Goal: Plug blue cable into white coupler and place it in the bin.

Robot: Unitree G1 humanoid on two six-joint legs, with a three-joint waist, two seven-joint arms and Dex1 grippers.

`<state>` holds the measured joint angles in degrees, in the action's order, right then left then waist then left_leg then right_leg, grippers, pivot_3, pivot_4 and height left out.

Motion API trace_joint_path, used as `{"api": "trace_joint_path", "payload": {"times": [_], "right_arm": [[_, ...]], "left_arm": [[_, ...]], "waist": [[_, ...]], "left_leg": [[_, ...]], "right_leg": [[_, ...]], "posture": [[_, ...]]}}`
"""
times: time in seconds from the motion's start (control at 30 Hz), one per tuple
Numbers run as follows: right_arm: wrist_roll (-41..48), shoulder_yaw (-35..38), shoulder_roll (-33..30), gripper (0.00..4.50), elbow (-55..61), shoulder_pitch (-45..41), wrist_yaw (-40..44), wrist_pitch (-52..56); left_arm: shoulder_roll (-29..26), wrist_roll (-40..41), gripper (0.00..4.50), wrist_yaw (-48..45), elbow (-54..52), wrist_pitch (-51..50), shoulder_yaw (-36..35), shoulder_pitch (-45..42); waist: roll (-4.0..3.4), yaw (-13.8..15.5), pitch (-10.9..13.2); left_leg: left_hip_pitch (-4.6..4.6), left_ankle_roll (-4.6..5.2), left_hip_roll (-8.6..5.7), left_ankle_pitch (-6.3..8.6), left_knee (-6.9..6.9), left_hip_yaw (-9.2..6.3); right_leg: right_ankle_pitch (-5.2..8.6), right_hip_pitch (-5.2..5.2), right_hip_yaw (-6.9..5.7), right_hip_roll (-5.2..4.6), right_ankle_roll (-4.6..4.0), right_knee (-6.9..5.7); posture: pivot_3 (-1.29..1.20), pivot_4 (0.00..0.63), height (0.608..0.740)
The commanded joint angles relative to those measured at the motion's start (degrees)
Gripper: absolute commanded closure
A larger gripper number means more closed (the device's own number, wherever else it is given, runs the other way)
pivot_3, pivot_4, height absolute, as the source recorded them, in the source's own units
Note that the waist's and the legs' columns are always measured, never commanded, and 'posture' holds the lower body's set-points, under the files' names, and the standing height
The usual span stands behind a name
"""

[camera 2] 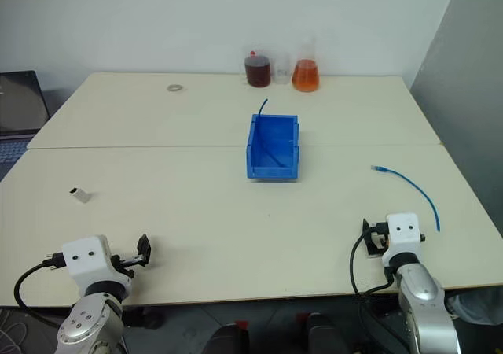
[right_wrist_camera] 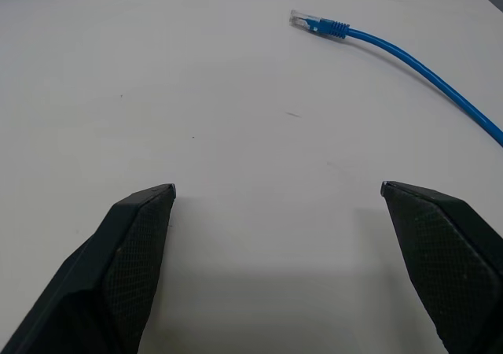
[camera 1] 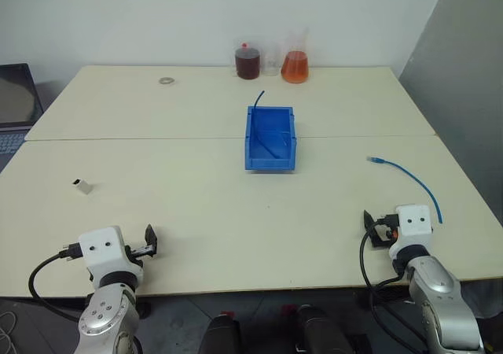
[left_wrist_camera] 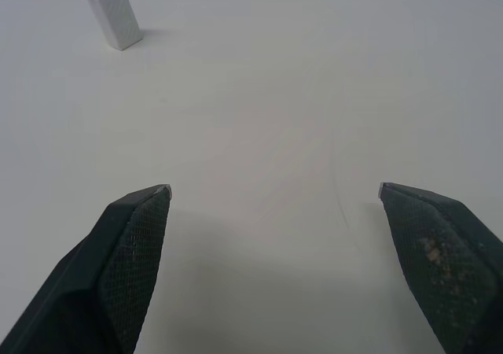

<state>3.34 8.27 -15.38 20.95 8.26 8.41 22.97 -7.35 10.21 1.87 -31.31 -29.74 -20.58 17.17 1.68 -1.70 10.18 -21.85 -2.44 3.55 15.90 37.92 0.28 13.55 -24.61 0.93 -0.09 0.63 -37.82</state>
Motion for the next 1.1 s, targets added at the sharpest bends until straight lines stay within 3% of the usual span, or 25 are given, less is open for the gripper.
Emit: {"api": "trace_joint_path", "payload": {"times": [0.03,0.9,1.03,1.1], "right_arm": [[-0.41,1.0,-0.07,0.03,1.35,-0.32,-0.53,-1.8],[-0.7,1.28,-0.43,0.03,-1.29,-1.23,-0.55,-3.97],[-0.75,2.35,-1.04,0.03,-1.01,-1.86,-0.81,-3.85],[-0.97,2.91,-1.68,0.03,-1.21,-2.54,-0.76,-4.19]], "left_arm": [[0.24,-1.44,0.0,1.14,-3.29,0.7,-0.07,0.67],[1.1,-1.29,0.0,1.73,-3.26,0.78,0.14,0.44],[-1.42,-1.31,0.0,-1.76,-3.21,1.11,2.12,0.52],[-5.49,0.04,0.0,-6.87,-2.2,1.09,3.77,-2.34]], "waist": [[0.0,0.0,0.0],[0.01,0.0,0.0],[0.01,0.0,0.0],[0.02,0.09,0.0]], "left_leg": [[0.0,0.0,0.0,0.0,0.0,0.0],[-0.02,0.0,0.0,0.0,0.0,0.0],[-0.01,0.0,0.0,0.0,0.0,0.01],[-0.02,0.0,0.0,0.0,0.0,0.0]], "right_leg": [[0.0,0.0,0.0,0.0,0.0,0.0],[0.0,0.0,0.0,0.0,0.0,0.02],[0.0,0.0,0.01,0.0,0.0,0.02],[0.0,0.0,0.0,0.0,0.0,0.02]], "posture": [[0.0,0.15,0.74],[0.0,0.15,0.74],[0.0,0.15,0.74],[0.0,0.15,0.74]]}}
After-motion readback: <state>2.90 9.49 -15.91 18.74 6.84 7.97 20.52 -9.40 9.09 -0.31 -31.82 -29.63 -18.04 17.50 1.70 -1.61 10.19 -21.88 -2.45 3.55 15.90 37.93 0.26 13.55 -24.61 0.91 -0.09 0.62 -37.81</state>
